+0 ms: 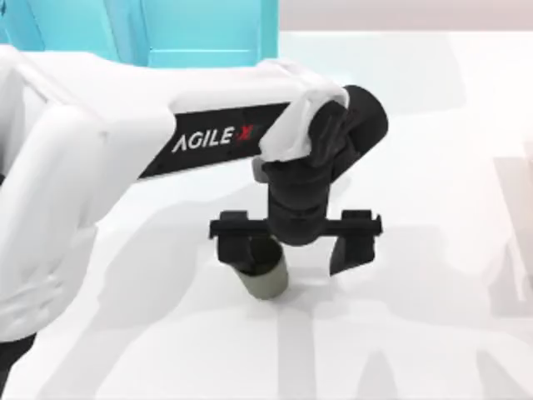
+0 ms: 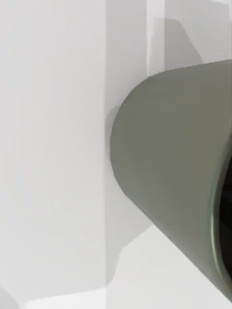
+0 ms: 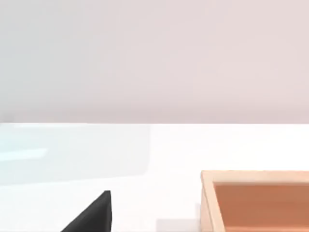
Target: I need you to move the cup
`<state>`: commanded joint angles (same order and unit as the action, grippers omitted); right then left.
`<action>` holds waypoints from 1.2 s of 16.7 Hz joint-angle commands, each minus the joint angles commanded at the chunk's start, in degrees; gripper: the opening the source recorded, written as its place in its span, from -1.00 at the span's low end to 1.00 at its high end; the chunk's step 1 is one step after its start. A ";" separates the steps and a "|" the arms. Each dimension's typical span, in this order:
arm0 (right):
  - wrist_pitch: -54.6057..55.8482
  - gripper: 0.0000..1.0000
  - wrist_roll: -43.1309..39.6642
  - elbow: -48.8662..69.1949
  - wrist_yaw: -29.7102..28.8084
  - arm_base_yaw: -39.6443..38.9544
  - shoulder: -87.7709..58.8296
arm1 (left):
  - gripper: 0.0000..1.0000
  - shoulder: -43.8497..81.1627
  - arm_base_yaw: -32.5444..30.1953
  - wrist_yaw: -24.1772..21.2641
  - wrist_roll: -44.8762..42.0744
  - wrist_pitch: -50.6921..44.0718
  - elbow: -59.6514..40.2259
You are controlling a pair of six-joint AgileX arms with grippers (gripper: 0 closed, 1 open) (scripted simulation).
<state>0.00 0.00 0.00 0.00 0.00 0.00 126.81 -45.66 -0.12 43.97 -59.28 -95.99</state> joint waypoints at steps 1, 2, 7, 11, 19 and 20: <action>0.00 1.00 0.00 0.00 0.00 0.00 0.00 | 0.40 0.00 0.00 0.00 0.00 0.00 0.00; 0.00 1.00 0.00 0.00 0.00 0.00 0.00 | 0.25 0.00 0.00 0.00 0.00 0.00 0.00; 0.00 1.00 0.00 0.00 0.00 0.00 0.00 | -0.51 0.00 0.00 0.00 0.00 0.00 0.00; 0.00 1.00 0.00 0.00 0.00 0.00 0.00 | -1.00 0.00 0.00 0.00 0.00 0.00 0.00; 0.00 1.00 0.00 0.00 0.00 0.00 0.00 | -1.00 -0.05 0.02 0.00 -0.03 -0.02 -0.03; 0.00 1.00 0.00 0.00 0.00 0.00 0.00 | -1.00 -0.08 0.12 -0.02 -0.13 -0.03 -0.01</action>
<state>0.00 0.00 0.00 0.00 0.00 0.00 126.73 -45.54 -0.13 43.84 -59.31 -96.00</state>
